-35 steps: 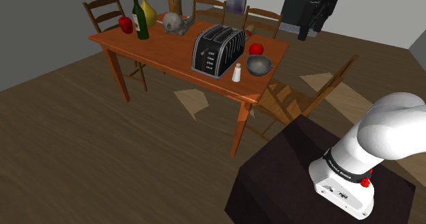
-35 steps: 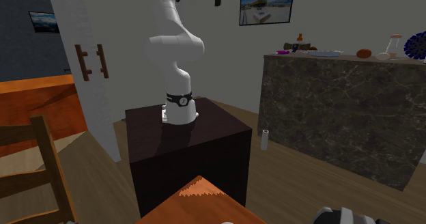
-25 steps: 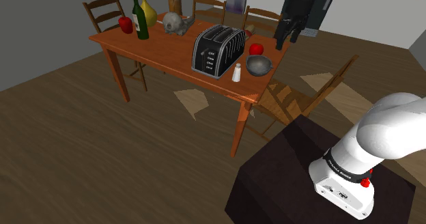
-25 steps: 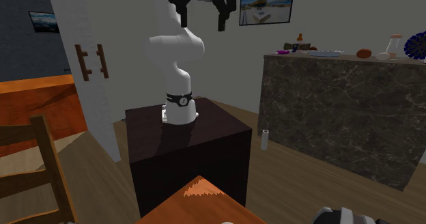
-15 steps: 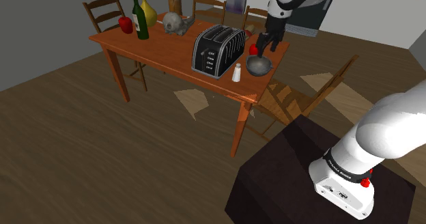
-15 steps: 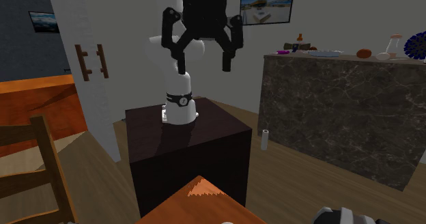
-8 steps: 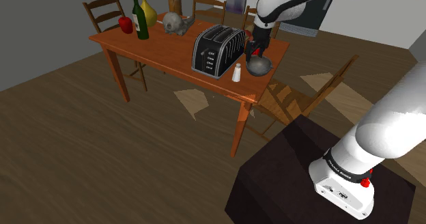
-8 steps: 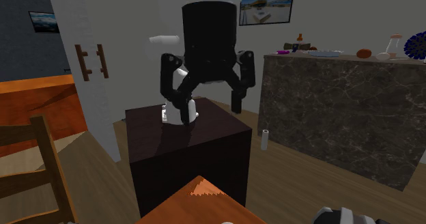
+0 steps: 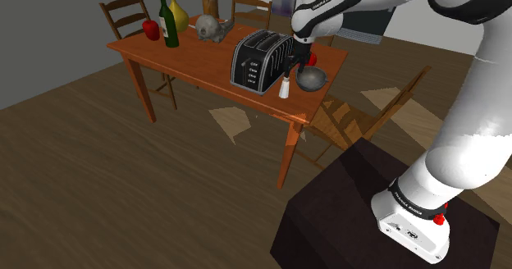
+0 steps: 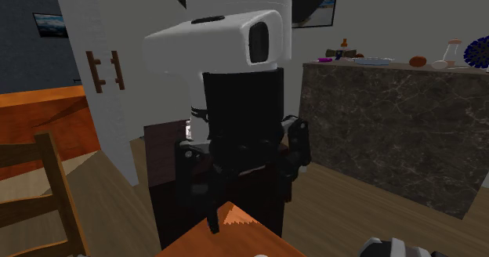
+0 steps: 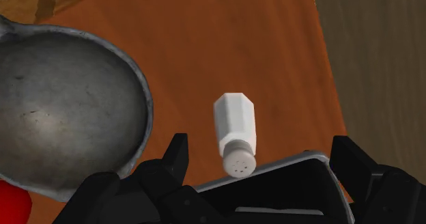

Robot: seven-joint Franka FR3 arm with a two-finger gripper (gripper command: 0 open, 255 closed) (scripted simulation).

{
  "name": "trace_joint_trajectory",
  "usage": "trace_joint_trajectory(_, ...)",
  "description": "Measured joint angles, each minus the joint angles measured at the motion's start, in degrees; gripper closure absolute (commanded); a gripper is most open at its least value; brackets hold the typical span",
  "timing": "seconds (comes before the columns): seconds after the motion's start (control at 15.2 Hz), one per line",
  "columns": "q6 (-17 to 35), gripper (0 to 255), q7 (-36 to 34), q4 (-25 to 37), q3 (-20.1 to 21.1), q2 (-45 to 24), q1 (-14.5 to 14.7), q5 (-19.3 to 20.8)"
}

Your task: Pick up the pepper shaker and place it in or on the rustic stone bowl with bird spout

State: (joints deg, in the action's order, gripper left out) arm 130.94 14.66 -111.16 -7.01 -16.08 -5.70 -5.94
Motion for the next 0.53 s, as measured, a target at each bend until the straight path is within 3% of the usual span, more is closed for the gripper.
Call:
trace_joint_trajectory(0.2, 0.91, 0, 1.38, 5.56, 0.42, -6.36, -0.97, -1.72)
trace_joint_trajectory(0.53, 3.13, 0, 2.08, 6.88, 0.78, -9.86, -1.4, -2.54)
